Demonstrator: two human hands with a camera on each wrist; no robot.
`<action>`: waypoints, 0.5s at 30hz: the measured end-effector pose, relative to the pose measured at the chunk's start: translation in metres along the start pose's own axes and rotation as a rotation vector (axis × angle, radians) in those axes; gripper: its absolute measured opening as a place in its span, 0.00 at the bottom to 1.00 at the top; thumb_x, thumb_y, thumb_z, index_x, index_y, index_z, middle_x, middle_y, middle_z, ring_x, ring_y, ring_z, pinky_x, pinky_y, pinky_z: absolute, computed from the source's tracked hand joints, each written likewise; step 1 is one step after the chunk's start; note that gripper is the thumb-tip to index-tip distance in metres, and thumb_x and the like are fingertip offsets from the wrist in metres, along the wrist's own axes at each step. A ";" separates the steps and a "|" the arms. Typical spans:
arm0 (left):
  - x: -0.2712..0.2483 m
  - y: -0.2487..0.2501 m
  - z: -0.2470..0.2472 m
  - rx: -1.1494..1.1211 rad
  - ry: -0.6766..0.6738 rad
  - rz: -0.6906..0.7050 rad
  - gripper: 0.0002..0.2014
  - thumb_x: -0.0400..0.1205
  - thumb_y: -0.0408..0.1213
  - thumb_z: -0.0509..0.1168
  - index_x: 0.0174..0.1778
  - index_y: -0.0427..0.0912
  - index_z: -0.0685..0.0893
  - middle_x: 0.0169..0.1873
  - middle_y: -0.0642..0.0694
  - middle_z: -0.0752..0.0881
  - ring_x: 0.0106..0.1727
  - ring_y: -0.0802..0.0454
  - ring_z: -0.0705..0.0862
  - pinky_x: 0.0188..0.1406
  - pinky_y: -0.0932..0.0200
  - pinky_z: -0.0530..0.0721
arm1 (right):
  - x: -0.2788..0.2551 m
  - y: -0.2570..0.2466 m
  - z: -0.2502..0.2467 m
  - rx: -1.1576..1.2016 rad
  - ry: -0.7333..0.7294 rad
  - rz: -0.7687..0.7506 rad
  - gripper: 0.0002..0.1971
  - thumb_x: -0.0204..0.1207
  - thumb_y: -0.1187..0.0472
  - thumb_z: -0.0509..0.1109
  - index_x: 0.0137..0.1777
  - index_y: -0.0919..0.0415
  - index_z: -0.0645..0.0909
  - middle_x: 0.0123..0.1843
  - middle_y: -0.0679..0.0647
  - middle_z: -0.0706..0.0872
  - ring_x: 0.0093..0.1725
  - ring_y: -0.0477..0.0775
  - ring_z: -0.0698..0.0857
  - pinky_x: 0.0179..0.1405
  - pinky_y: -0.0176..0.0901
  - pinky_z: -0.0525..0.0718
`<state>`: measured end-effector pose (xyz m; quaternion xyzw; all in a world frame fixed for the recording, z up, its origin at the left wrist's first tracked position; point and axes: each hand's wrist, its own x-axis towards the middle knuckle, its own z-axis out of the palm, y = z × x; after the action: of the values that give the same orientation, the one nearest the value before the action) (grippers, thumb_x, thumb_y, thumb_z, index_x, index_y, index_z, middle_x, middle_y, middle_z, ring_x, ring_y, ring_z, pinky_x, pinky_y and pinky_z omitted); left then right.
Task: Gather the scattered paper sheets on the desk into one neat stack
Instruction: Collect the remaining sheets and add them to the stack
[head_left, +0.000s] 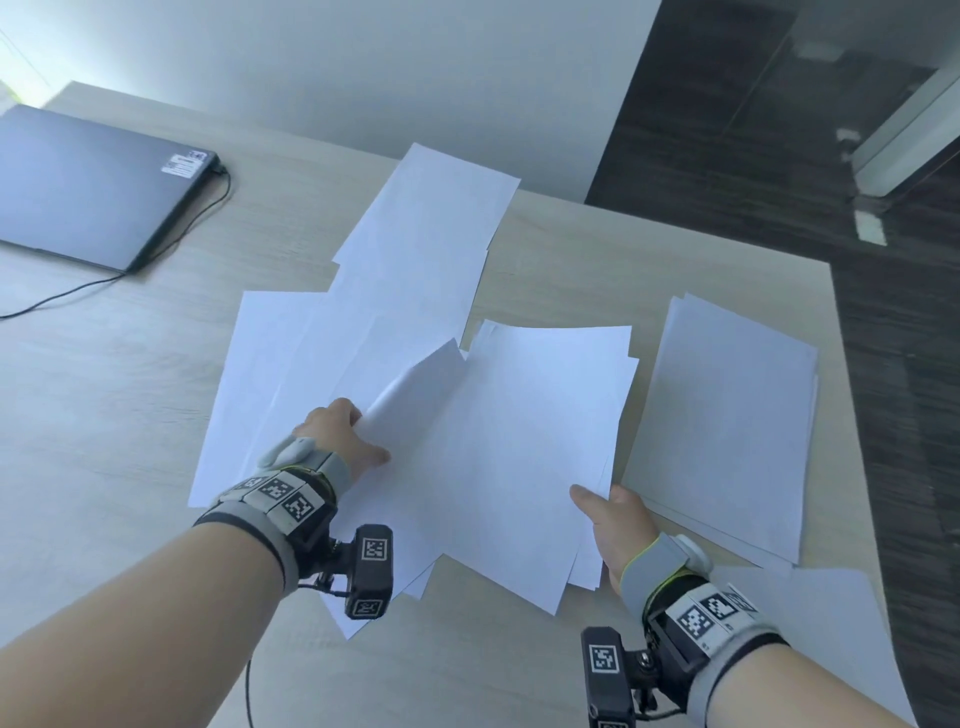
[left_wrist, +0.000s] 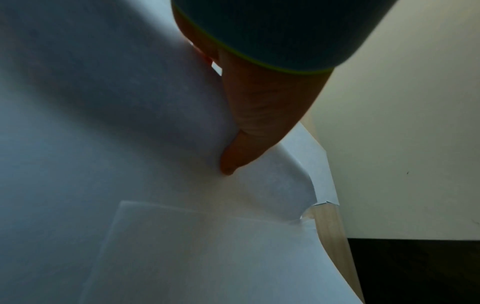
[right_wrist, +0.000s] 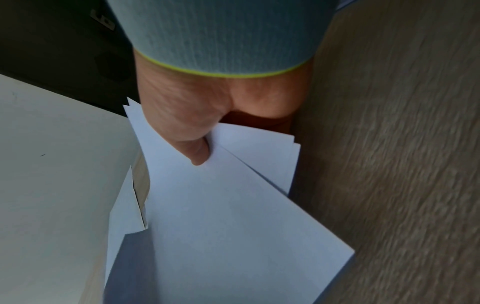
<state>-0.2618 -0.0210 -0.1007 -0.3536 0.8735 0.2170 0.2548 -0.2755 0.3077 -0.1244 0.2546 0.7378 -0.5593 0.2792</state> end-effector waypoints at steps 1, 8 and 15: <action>-0.001 -0.003 0.003 -0.070 0.024 0.004 0.23 0.71 0.49 0.78 0.56 0.48 0.76 0.44 0.48 0.81 0.45 0.45 0.83 0.43 0.52 0.81 | 0.000 0.000 -0.001 0.008 -0.003 -0.005 0.06 0.83 0.61 0.71 0.46 0.56 0.88 0.46 0.56 0.93 0.49 0.65 0.91 0.56 0.62 0.89; 0.001 -0.033 -0.006 -0.312 0.170 -0.085 0.17 0.77 0.48 0.77 0.46 0.42 0.79 0.38 0.44 0.86 0.37 0.42 0.83 0.37 0.52 0.77 | 0.000 -0.012 0.004 0.061 -0.041 -0.060 0.05 0.84 0.63 0.70 0.47 0.57 0.87 0.47 0.55 0.92 0.47 0.59 0.90 0.48 0.50 0.86; 0.016 -0.065 -0.025 -0.141 0.261 -0.132 0.31 0.73 0.58 0.76 0.69 0.50 0.78 0.69 0.43 0.77 0.66 0.38 0.78 0.62 0.44 0.79 | -0.003 -0.028 0.038 0.042 -0.144 -0.066 0.06 0.84 0.64 0.69 0.50 0.56 0.87 0.51 0.54 0.92 0.50 0.55 0.90 0.44 0.45 0.86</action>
<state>-0.2316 -0.0852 -0.1039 -0.4526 0.8565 0.2129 0.1273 -0.2875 0.2642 -0.1115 0.1952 0.7118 -0.6005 0.3078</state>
